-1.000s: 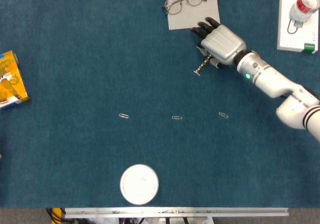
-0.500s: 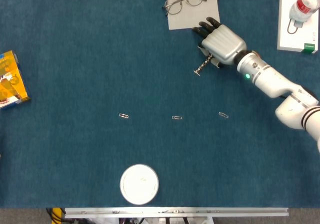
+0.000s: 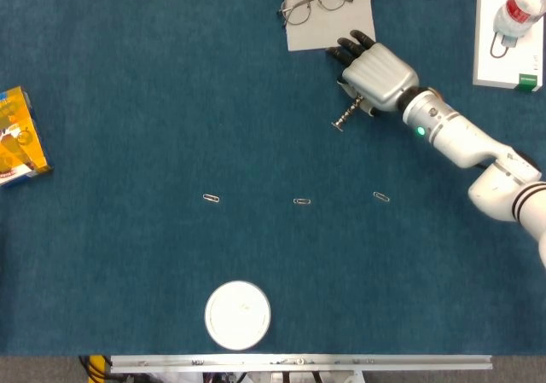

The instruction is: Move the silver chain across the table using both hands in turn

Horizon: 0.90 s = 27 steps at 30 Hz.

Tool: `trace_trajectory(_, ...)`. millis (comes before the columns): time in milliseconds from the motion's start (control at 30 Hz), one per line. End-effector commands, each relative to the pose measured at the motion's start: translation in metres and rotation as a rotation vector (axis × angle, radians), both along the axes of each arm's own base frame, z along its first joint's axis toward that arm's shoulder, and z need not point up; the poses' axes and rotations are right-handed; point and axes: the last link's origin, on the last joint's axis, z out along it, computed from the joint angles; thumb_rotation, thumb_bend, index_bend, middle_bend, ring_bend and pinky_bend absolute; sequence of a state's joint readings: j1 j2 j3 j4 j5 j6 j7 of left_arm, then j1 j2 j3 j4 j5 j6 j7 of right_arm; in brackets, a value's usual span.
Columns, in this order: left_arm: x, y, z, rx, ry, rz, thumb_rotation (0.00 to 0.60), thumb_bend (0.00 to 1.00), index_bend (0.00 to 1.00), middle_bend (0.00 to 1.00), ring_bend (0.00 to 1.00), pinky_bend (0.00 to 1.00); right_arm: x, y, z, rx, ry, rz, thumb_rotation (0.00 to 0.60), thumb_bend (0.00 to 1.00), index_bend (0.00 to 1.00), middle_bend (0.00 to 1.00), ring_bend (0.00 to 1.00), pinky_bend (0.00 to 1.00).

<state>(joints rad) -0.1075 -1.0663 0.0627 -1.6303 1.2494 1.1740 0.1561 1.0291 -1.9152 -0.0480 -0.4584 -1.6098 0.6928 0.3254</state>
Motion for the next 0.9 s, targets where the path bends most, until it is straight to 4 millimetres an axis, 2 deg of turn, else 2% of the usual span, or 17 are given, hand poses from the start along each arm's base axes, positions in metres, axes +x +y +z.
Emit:
trace_trajectory(33, 0.000, 0.000, 0.000, -0.001, 0.000, -0.001, 0.600, 0.10, 0.25, 0.00, 0.00, 0.00, 0.000, 0.000, 0.000, -0.001, -0.003, 0.000, 0.600, 0.29, 0.61, 0.10, 0.00, 0.04)
trace_trajectory(400, 0.002, 0.001, -0.001, -0.001, 0.000, -0.003, 0.600, 0.10, 0.25, 0.00, 0.00, 0.00, -0.003, 0.000, 0.009, -0.013, -0.033, -0.001, 0.600, 0.29, 0.62, 0.10, 0.00, 0.04)
trace_trajectory(900, 0.012, -0.002, -0.003, -0.003, 0.014, -0.028, 0.600, 0.10, 0.25, 0.00, 0.00, 0.00, -0.011, 0.013, 0.039, -0.035, -0.090, 0.030, 0.600, 0.29, 0.62, 0.10, 0.00, 0.04)
